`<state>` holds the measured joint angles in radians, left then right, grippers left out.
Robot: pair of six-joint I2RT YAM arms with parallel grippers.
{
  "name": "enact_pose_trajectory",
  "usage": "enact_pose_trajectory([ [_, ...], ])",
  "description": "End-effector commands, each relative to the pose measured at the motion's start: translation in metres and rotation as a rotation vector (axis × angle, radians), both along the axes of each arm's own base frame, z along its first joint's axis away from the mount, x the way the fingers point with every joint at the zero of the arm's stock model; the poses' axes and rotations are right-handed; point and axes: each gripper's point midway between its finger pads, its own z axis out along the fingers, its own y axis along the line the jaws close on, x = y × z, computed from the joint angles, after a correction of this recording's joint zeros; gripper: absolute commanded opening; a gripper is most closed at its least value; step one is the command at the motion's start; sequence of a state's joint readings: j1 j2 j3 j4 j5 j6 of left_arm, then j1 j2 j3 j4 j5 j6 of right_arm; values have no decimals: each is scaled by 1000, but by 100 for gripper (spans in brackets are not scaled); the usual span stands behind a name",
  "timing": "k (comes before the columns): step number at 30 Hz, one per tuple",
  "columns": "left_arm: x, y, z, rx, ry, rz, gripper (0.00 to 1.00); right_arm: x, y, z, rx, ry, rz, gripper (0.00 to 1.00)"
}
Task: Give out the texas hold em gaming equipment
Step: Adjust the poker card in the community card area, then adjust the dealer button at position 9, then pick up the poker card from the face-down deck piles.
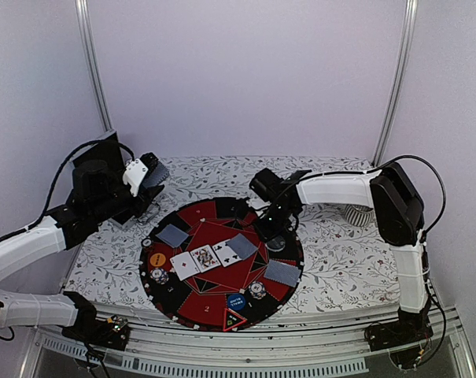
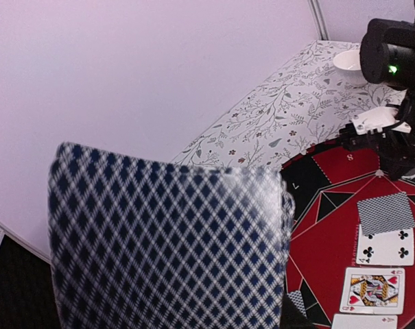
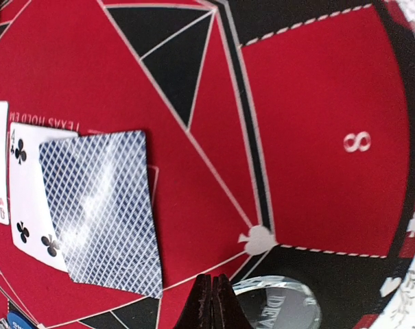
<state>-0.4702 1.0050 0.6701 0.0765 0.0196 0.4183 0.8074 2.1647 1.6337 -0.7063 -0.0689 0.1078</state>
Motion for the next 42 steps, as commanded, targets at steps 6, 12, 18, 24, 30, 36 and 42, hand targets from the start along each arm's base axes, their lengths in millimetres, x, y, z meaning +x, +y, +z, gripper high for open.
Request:
enact_pose_trajectory([
  [6,1,1,7,-11,-18,-3,43,17,-16,-19,-84,-8,-4,4],
  [12,1,0,6,-10,-16,-5,42,3,-38,-14,-136,8,-20,4],
  [18,-1,-2,5,-9,-14,-21,42,-11,-56,3,-153,6,-38,5],
  [24,-16,-21,-6,27,4,-137,43,9,-9,90,122,-106,-28,16],
  [30,-57,-55,-12,43,-13,-370,42,-17,60,223,674,-158,188,46],
  [36,-70,-68,-20,49,8,-445,42,-59,109,279,971,-164,355,61],
  [42,-74,-70,-20,54,2,-462,42,-82,163,265,976,-107,419,87],
])
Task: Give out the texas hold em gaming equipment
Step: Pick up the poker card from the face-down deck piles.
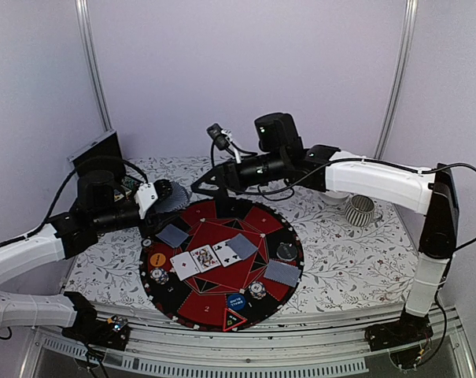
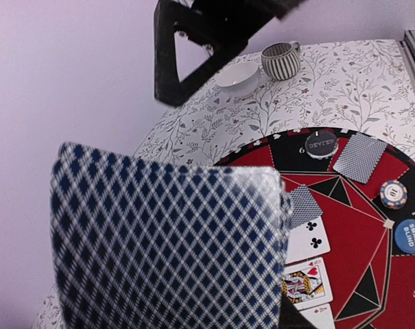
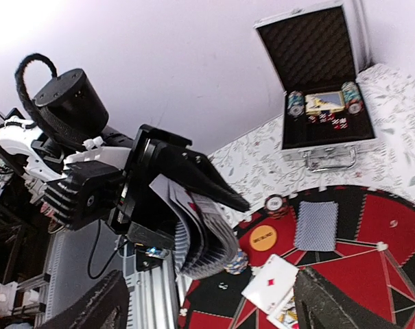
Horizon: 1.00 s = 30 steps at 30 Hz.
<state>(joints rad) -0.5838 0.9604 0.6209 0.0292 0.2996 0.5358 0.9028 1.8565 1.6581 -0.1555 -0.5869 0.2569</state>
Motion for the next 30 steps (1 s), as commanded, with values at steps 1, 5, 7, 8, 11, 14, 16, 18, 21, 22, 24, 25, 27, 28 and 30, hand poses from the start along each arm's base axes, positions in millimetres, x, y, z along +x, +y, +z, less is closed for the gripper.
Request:
enact_pose_trajectory([
  [1,-9,-6,-2,7,-11,-45,42,-20,39,-10,28,31,94,88],
  [5,-8,-6,-1,8,-13,-40,42,-29,58,-11,32,27,134,92],
  [7,-9,-7,-1,7,-13,-43,42,-25,64,-15,27,24,115,92],
  [8,-9,-6,-2,8,-12,-43,42,-20,66,-19,19,26,94,92],
  [11,-10,-7,-2,9,-13,-45,42,-2,69,-30,-8,31,7,91],
  [14,-10,-7,-1,7,-16,-47,42,11,72,-36,-31,37,-44,90],
  [16,-10,-7,0,8,-19,-44,42,20,71,-43,-76,35,-95,88],
  [18,-10,-6,1,9,-23,-38,42,29,65,-52,-124,19,-152,87],
  [21,-10,-5,1,9,-25,-37,42,36,49,-53,-154,-4,-205,83],
  [22,-10,-5,2,8,-26,-37,42,37,44,-51,-157,-8,-214,82],
  [24,-9,-5,1,10,-26,-34,42,37,37,-48,-162,-18,-221,80],
  [25,-9,-5,1,10,-26,-33,42,36,35,-47,-167,-21,-221,79],
  [27,-8,-5,1,12,-29,-29,42,35,33,-45,-178,-28,-216,76],
  [28,-8,-4,2,12,-30,-26,42,34,32,-46,-186,-29,-214,74],
  [30,-7,-4,1,14,-31,-22,42,34,30,-44,-190,-36,-219,70],
])
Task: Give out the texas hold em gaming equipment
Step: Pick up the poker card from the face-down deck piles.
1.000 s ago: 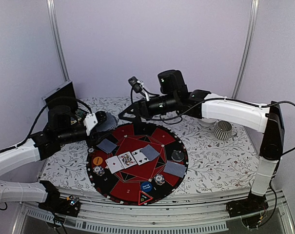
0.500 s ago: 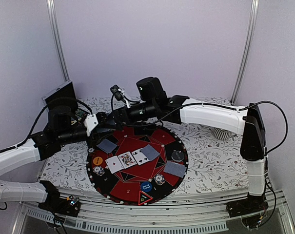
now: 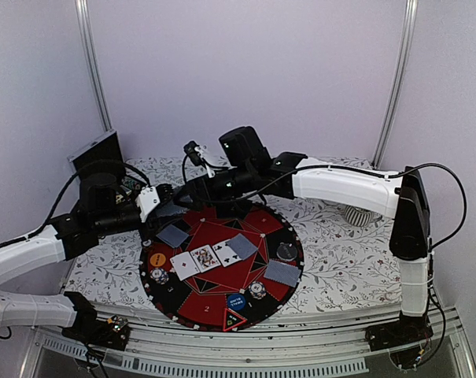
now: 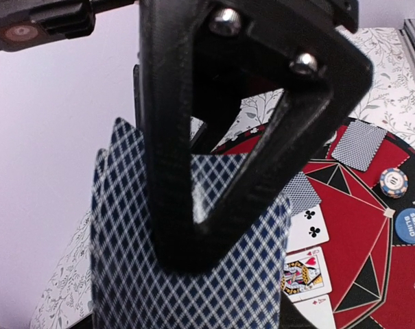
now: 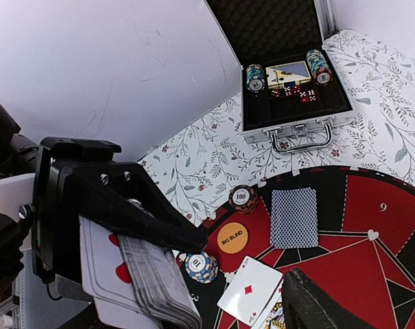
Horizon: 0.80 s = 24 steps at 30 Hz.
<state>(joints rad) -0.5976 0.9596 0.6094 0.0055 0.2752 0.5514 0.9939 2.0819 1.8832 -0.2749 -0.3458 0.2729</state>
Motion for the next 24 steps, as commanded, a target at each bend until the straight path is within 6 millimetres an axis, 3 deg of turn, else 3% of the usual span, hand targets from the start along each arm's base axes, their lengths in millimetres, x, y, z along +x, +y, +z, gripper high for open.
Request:
enact_pose_trajectory([
  [1,-5,-5,12,-21,-43,-27,42,16,-24,14,-41,-47,-81,68],
  [7,-3,-4,11,-16,-41,-18,42,6,-18,18,-32,-34,-43,54],
  [14,-2,-3,11,-13,-45,-8,42,8,-25,25,-51,-50,-72,41],
  [22,-1,-2,10,-9,-47,-1,42,6,-36,35,-65,-71,-84,8],
  [24,0,-1,8,-6,-46,2,42,4,-39,38,-64,-77,-84,4],
])
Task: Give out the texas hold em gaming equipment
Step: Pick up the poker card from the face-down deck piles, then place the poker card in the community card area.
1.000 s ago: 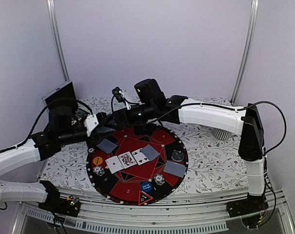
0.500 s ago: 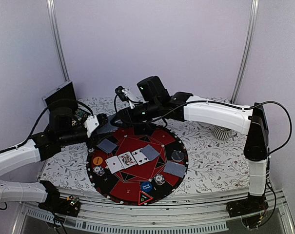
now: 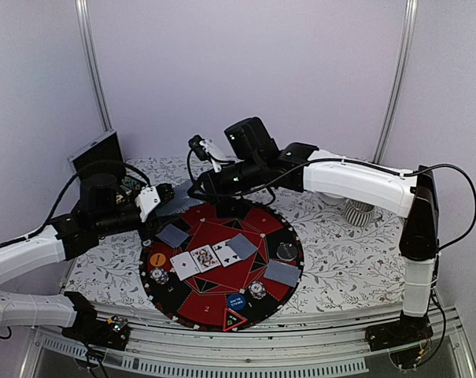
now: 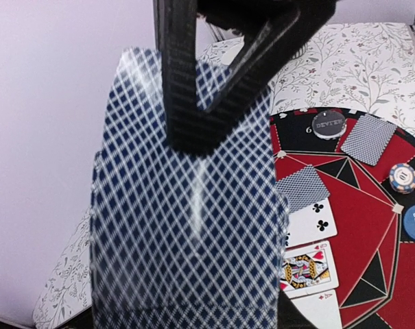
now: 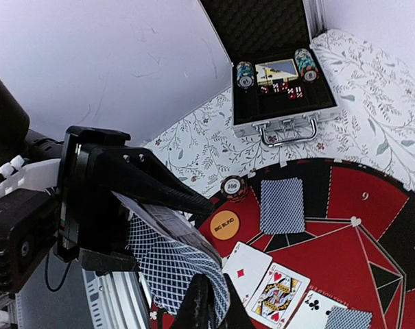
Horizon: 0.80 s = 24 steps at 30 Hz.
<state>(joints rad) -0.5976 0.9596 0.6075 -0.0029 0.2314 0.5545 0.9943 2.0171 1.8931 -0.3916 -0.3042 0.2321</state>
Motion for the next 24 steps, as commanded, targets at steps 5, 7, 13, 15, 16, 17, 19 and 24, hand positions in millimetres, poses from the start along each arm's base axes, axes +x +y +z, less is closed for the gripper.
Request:
enact_pose_trajectory([
  [5,-3,-7,7,-18,-37,-35,42,-1,-29,40,16,-69,-43,2],
  [7,-3,-7,7,-17,-35,-32,42,-7,-33,53,41,-81,-17,2],
  [13,-3,-6,10,-21,-47,-28,42,-13,-58,94,139,-76,27,2],
  [15,-3,-6,11,-23,-50,-26,42,-6,-74,99,145,-77,-11,2],
  [16,-3,-6,11,-24,-51,-27,42,1,-83,98,141,-76,-40,2],
  [17,-3,-6,12,-24,-51,-26,42,7,-92,94,135,-65,-71,2],
  [19,-3,-5,13,-27,-54,-26,42,21,-113,81,118,-42,-151,2],
  [24,-4,-5,16,-34,-58,-27,42,63,-165,11,31,73,-389,2],
])
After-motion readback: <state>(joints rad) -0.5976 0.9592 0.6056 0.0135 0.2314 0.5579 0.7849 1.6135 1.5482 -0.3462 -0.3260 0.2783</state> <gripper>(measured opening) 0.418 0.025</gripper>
